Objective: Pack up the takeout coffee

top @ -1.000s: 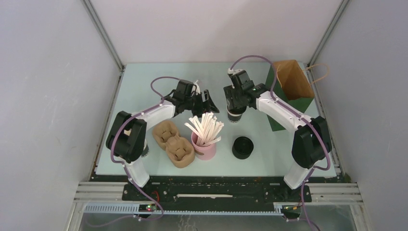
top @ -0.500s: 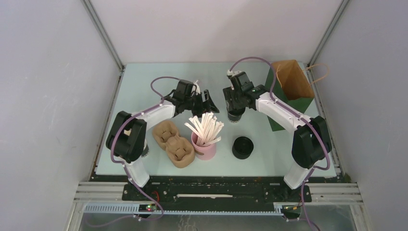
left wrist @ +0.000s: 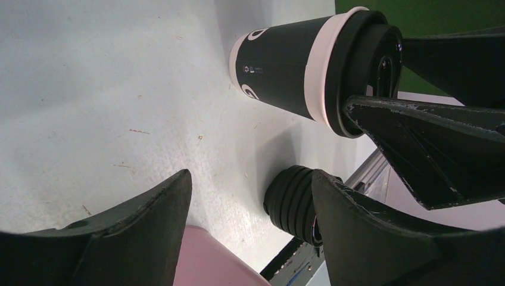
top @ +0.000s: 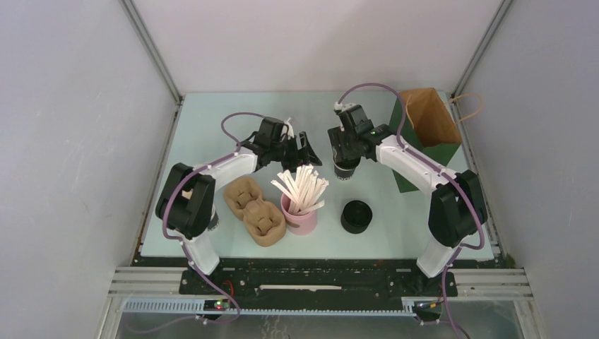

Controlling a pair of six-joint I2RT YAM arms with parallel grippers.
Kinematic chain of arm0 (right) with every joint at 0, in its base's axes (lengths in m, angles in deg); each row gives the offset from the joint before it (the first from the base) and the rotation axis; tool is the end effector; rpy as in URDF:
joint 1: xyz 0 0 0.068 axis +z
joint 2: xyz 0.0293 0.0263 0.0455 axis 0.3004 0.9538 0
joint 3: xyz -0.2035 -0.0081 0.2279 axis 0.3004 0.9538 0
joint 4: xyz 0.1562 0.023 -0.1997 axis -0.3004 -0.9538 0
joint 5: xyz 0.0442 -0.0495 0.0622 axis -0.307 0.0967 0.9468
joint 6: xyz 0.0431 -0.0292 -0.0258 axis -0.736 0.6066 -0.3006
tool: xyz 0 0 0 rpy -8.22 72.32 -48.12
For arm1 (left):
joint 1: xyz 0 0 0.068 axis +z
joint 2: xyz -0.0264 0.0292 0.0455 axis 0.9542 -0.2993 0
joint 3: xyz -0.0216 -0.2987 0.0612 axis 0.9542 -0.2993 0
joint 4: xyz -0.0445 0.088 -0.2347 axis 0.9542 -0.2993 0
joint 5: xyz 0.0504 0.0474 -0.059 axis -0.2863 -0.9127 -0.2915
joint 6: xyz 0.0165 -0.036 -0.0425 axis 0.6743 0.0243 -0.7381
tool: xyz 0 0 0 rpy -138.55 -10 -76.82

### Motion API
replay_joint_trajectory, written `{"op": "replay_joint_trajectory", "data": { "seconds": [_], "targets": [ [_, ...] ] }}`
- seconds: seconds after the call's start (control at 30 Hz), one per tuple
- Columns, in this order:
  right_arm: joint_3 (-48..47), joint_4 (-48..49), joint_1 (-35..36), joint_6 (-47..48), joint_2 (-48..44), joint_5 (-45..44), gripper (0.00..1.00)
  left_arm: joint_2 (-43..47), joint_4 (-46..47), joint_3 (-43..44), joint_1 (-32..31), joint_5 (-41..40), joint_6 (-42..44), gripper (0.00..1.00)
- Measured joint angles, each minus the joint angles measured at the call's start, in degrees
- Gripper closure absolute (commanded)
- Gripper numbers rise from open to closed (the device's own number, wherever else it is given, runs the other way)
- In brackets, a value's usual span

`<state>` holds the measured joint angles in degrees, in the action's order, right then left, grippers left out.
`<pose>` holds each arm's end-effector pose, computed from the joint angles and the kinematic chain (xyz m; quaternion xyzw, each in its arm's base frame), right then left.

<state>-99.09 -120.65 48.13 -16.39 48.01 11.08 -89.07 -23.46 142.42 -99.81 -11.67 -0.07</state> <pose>0.3294 0.1868 0.3044 -0.1653 0.9243 0.0307 0.3426 0.3358 -0.1947 0.2467 -0.0087 0.8958 -0.3983 0.1971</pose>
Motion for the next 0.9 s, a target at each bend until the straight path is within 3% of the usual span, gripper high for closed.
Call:
{"op": "replay_joint_trajectory", "data": {
  "seconds": [0.9],
  "targets": [
    [0.8,2.3,-0.3,-0.1,0.0,3.1,0.37,-0.7,0.9,0.2,-0.2,1.3,-0.6,0.22]
  ]
}}
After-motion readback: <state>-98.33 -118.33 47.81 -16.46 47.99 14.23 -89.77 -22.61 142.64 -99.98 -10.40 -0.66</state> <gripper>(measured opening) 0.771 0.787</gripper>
